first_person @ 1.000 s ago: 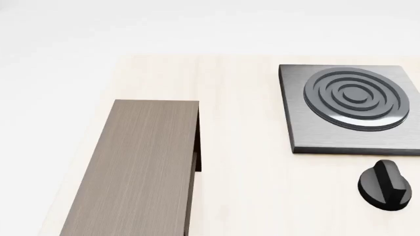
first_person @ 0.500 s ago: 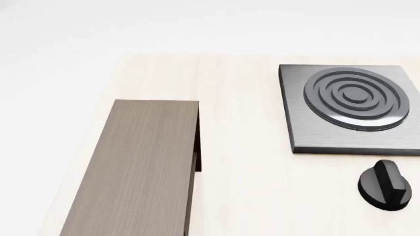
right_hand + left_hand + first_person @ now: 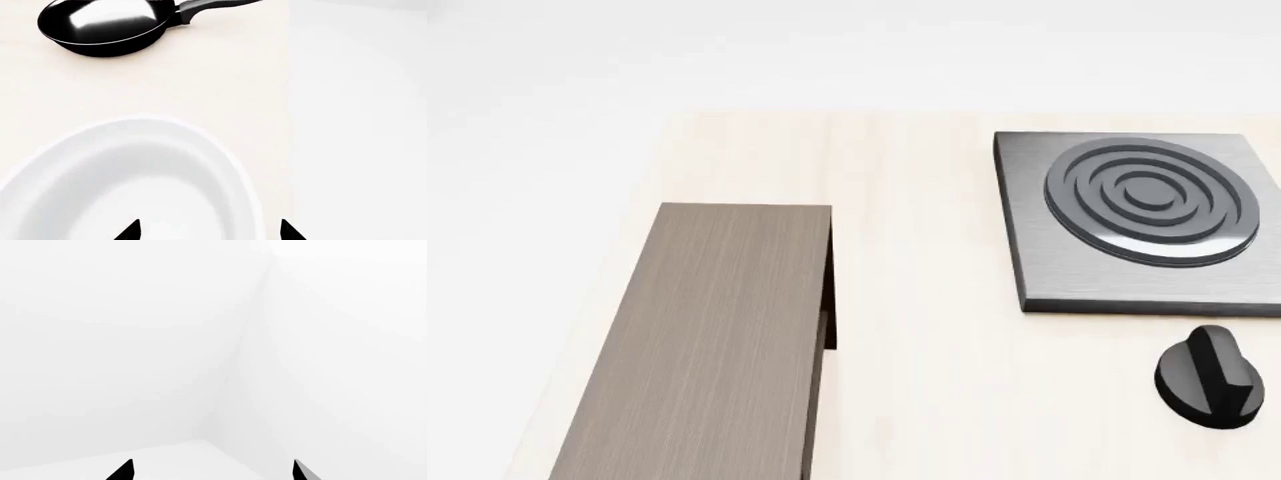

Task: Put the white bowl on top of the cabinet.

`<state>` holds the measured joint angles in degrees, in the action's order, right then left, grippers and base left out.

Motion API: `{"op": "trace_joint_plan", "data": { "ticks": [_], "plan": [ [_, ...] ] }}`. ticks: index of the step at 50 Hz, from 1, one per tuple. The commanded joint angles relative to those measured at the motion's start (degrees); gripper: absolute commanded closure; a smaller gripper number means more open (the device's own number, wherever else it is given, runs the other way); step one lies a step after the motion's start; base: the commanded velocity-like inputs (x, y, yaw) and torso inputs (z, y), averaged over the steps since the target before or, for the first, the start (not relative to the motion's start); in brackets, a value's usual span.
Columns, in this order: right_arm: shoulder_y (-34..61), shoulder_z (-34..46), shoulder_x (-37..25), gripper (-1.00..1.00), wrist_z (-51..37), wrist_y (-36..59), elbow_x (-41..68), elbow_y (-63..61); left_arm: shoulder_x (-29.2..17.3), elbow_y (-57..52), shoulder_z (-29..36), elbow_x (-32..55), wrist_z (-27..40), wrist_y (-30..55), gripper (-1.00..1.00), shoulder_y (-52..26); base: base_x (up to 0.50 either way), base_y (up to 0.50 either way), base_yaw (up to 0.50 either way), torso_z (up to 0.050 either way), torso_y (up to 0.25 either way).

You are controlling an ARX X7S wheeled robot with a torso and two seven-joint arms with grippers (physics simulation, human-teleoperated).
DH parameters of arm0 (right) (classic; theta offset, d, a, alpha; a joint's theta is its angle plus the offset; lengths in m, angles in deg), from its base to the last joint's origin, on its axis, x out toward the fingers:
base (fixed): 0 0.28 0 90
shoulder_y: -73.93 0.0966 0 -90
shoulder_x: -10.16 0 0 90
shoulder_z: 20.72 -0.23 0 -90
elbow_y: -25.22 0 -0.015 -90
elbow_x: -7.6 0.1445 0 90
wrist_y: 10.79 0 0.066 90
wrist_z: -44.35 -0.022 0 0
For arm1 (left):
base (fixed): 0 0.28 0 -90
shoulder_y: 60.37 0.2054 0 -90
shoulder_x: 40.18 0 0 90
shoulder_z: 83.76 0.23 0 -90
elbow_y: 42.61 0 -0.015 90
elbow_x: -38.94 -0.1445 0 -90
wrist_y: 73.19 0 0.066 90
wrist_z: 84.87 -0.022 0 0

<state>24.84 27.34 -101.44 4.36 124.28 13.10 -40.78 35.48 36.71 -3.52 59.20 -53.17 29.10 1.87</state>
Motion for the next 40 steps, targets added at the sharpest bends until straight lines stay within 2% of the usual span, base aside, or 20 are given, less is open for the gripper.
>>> {"op": "trace_joint_plan", "data": {
  "ticks": [1,34,35,40],
  "plan": [
    [-0.14,-2.02,-0.85,-1.0,-0.2,-1.46,-0.33,5.78,-0.21,-0.36,0.22,0.16,0.29,0.15,-1.0,0.12,0.0,0.0,0.0,0.0,0.0],
    [1.68,-2.19,-4.04,-1.0,-3.95,-9.43,-2.88,22.25,-0.64,-0.27,0.72,0.56,0.81,-0.12,-1.0,0.22,0.0,0.0,0.0,-0.002,0.0],
    [1.65,-2.28,-3.97,1.0,-4.92,-9.49,-3.21,22.11,-0.64,-0.24,0.74,0.55,0.84,-0.14,-1.0,0.22,0.01,-0.01,-0.01,0.0,0.0],
    [1.41,-2.17,-3.57,1.0,-5.02,-8.85,-3.27,20.31,-0.71,-0.28,0.82,0.64,0.92,-0.15,-1.0,0.23,0.0,0.0,0.0,-0.002,0.0]
  ]
}}
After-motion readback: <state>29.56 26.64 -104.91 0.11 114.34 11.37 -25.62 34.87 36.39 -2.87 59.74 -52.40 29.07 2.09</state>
